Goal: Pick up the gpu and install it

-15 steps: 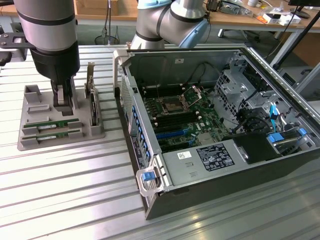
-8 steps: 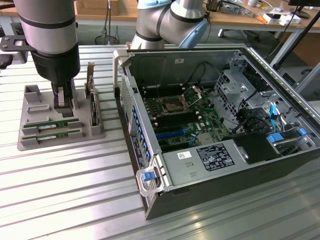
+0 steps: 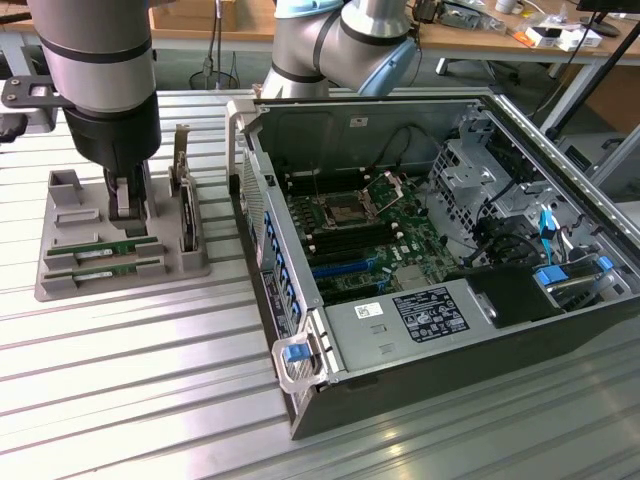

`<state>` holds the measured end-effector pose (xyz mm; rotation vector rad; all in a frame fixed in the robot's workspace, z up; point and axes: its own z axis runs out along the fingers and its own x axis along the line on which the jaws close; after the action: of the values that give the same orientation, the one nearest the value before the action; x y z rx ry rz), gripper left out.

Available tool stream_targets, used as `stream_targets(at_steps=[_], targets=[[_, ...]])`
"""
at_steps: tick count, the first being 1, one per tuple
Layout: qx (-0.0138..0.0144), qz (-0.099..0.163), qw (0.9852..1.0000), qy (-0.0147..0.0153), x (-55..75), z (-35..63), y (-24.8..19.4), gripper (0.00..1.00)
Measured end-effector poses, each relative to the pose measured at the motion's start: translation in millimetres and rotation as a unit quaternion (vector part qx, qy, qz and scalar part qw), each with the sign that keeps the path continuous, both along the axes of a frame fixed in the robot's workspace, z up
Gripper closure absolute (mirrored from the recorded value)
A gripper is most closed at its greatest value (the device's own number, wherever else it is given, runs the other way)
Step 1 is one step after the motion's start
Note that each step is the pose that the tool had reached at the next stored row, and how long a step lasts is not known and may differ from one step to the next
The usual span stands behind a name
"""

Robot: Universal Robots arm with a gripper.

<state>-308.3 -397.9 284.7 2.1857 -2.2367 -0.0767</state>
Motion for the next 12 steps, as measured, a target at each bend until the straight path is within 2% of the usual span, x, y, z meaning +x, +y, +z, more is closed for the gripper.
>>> stream_targets(at_steps=[12], targets=[[0.0000,0.000,1.0000,0.0000,0.0,-5.5,-1.4,0.70]])
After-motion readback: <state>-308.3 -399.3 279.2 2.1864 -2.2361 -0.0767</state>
